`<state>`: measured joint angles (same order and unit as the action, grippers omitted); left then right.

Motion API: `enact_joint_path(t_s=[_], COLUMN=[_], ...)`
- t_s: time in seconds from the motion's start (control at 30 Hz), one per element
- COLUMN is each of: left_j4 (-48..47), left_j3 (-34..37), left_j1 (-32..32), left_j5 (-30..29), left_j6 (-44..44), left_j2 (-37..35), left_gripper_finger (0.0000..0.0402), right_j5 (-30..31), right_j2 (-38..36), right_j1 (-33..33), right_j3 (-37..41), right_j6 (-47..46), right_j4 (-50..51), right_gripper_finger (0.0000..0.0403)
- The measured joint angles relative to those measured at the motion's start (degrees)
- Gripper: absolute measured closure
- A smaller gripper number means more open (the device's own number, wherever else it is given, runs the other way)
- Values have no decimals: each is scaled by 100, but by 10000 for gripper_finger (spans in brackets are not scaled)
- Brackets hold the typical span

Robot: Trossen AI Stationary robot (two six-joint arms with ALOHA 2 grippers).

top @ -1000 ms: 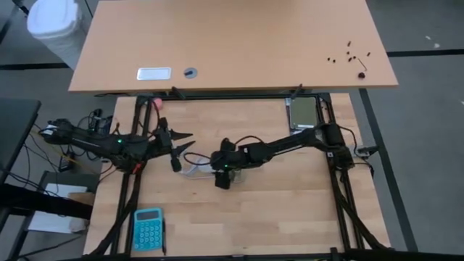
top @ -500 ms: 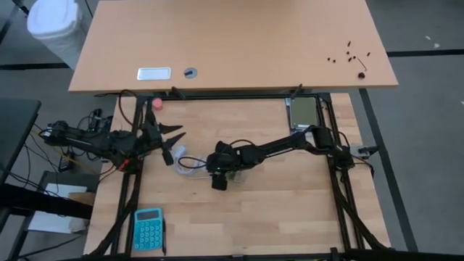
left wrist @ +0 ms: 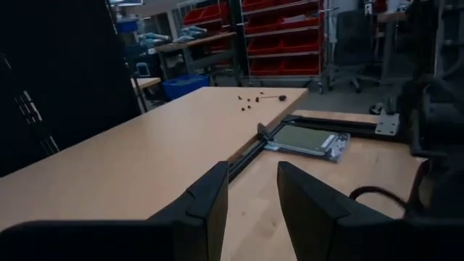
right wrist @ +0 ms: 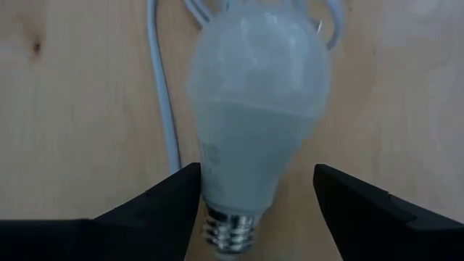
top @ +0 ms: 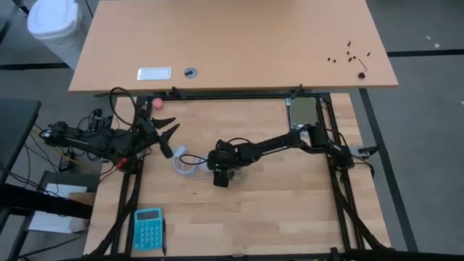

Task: Screw lightbulb
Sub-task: Insert the lightbulb into the lamp holder

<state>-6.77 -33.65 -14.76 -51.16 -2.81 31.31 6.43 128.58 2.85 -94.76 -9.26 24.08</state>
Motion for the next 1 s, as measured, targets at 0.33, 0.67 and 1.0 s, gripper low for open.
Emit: enact_joint_path(t_s=[0.33, 0.67, 1.0], left_j4=[-33, -50, -44], left_j3=[0, 0, 0], left_j1=[0, -1, 1], left_j5=[26, 37, 124], left_j6=[0, 0, 2], left_j2=[2, 2, 11], left_gripper_finger=[275, 275, 275], right_j5=[-192, -51, 3], right_j2=[159, 141, -579], right_j1=[-67, -102, -220], right_j3=[-6, -4, 4], right_j6=[314, 498, 511], right_j4=[-101, -158, 20], right_gripper_finger=[189, 261, 252])
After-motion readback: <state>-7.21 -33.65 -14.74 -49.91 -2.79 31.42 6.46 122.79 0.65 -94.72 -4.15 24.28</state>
